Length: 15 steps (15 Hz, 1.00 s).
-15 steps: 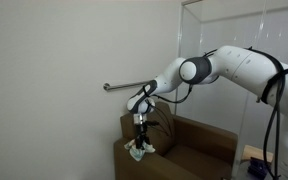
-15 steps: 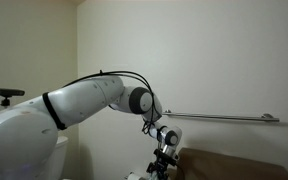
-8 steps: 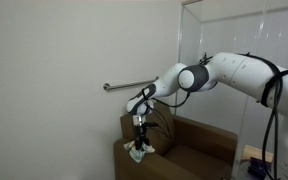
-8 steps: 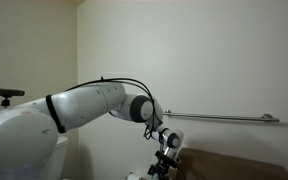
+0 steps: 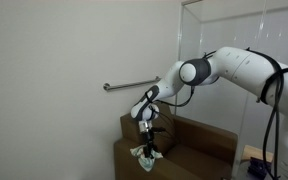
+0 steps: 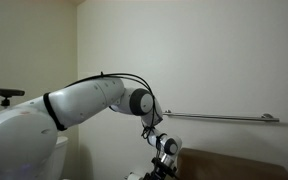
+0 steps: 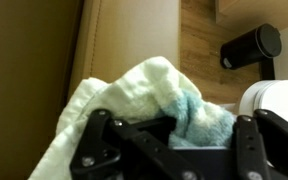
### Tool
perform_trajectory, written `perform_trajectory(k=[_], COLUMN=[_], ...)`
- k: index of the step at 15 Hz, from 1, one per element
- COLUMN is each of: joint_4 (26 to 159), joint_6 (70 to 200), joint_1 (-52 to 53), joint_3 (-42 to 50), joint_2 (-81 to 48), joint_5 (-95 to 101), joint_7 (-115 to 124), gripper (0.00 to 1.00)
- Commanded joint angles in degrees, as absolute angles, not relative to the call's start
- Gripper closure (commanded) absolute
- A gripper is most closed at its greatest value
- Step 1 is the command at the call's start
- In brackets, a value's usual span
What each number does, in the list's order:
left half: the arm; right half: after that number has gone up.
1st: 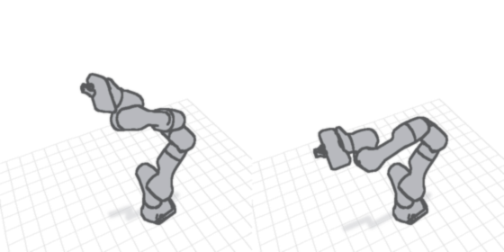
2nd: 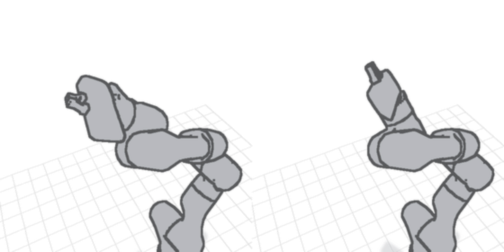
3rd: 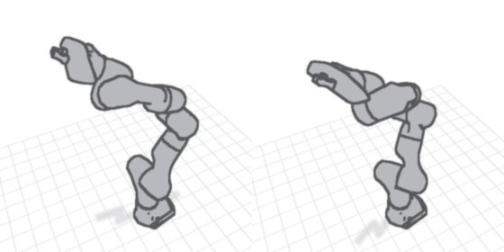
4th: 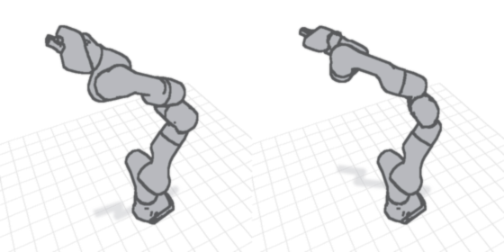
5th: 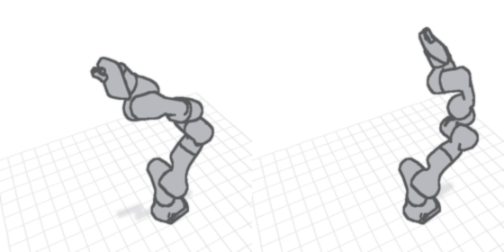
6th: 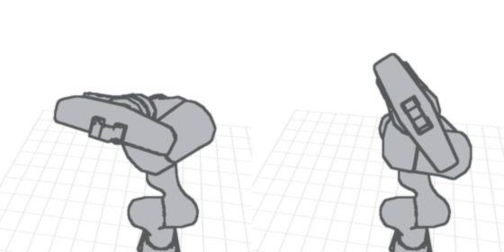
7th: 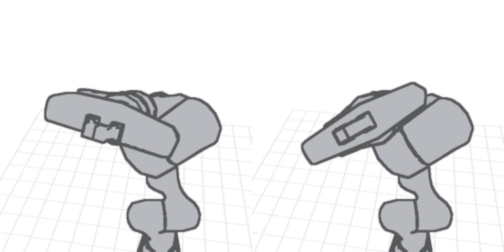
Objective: Wipe the couch with the cloth
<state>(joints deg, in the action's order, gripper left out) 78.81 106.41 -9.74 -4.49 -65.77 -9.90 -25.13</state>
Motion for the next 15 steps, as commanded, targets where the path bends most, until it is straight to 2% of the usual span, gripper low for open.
perform_trajectory(k=[1, 7, 15], joint_4=[91.9, 104.3, 99.1], joint_6=[111.5, 118.3, 114.2], joint_1=[-12.2, -14.3, -11.8], joint_3=[-5.8, -6.6, -5.9], joint_2=[-61.2, -55.6, -54.7], joint_5=[-10.0, -10.6, -7.3], joint_7=[-28.8, -30.4, -28.1], gripper=[0.95, 0.95, 0.95])
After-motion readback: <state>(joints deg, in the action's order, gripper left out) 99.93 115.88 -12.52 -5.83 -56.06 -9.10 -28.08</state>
